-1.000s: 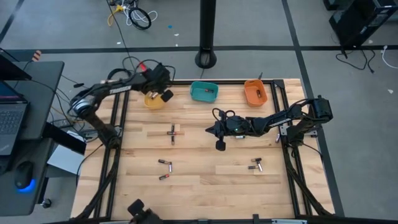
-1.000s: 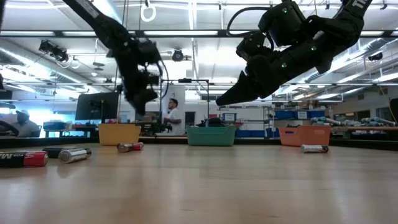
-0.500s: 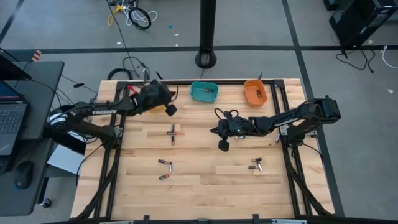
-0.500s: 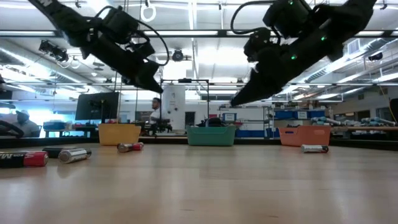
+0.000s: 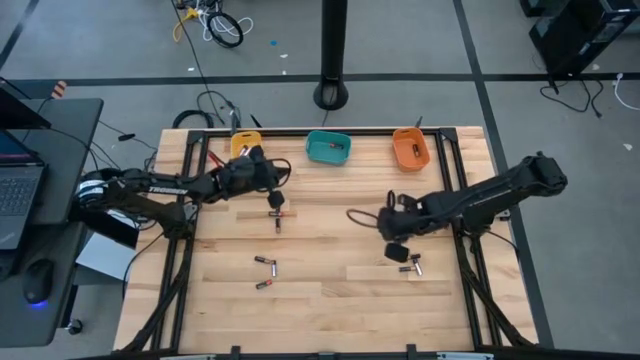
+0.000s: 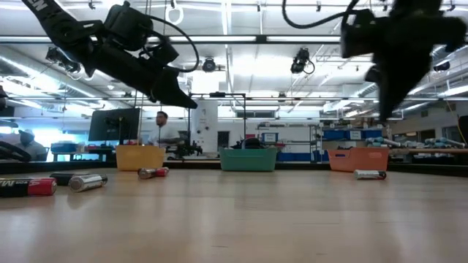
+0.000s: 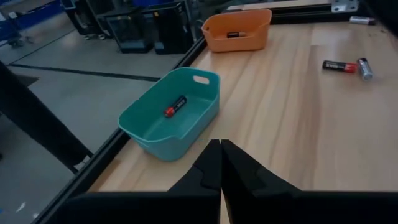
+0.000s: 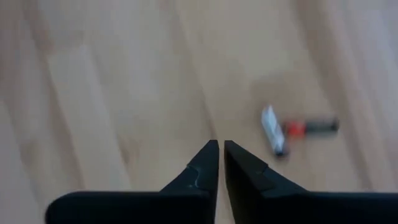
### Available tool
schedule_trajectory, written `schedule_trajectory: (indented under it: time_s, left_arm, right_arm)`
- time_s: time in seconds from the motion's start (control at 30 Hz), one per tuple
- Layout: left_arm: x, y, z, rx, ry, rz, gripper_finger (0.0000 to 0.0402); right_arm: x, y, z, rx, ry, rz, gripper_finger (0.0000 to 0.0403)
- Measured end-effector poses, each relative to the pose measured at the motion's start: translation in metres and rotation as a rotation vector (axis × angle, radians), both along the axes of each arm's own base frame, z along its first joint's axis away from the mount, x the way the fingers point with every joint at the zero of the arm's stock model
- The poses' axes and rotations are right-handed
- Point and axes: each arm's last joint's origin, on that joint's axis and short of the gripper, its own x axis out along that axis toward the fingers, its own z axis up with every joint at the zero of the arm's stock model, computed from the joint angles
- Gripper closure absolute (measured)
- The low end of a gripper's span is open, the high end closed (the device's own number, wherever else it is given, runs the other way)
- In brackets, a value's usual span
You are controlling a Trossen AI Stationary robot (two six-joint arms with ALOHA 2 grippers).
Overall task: Sort batteries
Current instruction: Put the brown battery into the orange bin
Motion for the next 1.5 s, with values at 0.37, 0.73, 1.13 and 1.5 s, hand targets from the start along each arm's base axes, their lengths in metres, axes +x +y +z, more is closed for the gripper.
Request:
schedule_trajectory:
  time_s: [0.37,0.73,1.13,1.5]
  left_arm:
    - [-0.002,-0.001,-0.003,0.031,-0.006,-0.01,0.0392]
    - [-0.002,-0.002,-0.003,0.012,-0.016,-0.003,0.0391]
    - [-0.002,-0.002,-0.004,0.004,-0.014,-0.009,0.039]
    - [-0.002,-0.002,-0.004,0.003,-0.012,-0.009,0.039]
  right_arm:
    - [-0.013,0.023,-0.03,0.137,0.179,0.056,0.0279]
    - [-0.014,0.034,-0.055,0.1,0.306,0.149,0.0243]
    - [-0.016,0.035,-0.066,0.107,0.319,0.188,0.0241]
    - [-0.027,0.034,-0.082,0.101,0.341,0.24,0.0242]
